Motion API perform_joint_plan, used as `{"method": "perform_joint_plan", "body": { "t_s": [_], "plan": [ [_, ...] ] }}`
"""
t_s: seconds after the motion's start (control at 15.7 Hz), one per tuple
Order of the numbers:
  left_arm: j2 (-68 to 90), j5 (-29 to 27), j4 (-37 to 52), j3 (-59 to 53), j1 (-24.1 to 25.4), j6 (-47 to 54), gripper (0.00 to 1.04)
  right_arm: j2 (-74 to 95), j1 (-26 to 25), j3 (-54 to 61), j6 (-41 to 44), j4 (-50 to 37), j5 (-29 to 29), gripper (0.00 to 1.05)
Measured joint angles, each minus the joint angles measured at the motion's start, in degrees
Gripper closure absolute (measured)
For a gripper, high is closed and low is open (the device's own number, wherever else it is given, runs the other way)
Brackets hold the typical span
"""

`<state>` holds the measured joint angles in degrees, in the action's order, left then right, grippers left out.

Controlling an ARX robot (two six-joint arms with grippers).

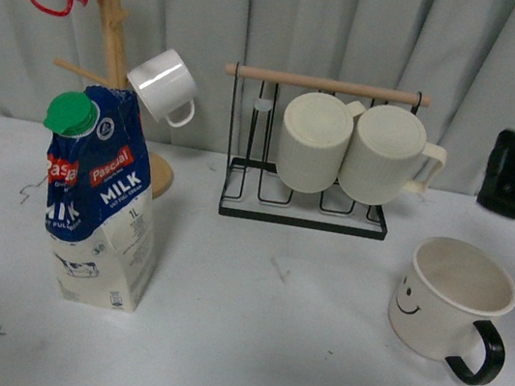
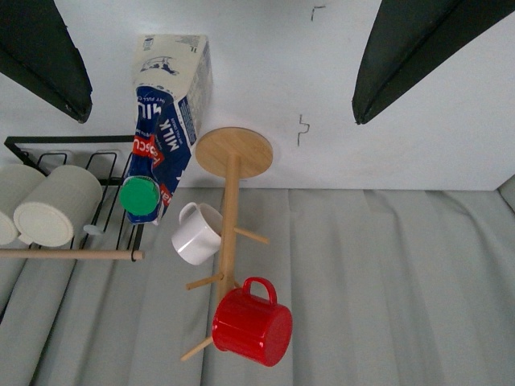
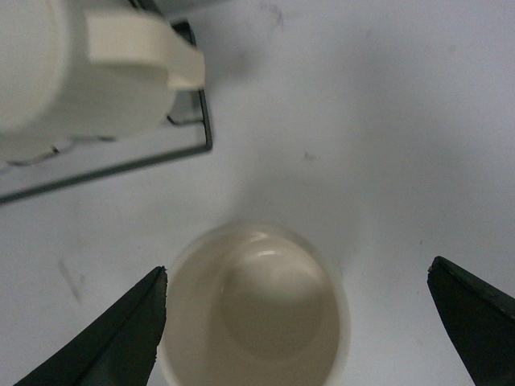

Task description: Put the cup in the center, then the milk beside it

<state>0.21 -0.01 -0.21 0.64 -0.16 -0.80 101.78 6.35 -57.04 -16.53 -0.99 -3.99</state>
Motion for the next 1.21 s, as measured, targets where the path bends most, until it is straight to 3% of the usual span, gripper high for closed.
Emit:
{"method": "perform_joint_plan", "body": {
  "t_s": [0.13,0.57,1.15,1.21],
  "plan": [
    [0.00,0.00,0.00,0.00,0.00,0.00,0.07,5.11,0.48,-0.98,-0.24,2.51,-0.37,0.06],
    [0.00,0.00,0.00,0.00,0.00,0.00,0.07,8.87,-0.83,1.14,-1.27,-1.09,0.28,0.08],
    [0.00,0.00,0.00,0.00,0.00,0.00,0.07,7.82,-2.29,2.49,-1.05,-2.69,1.27,1.01],
    [0.00,0.00,0.00,0.00,0.00,0.00,0.07,6.64,-2.23,2.71,-1.05,-2.64,1.49,1.01]
  ]
}}
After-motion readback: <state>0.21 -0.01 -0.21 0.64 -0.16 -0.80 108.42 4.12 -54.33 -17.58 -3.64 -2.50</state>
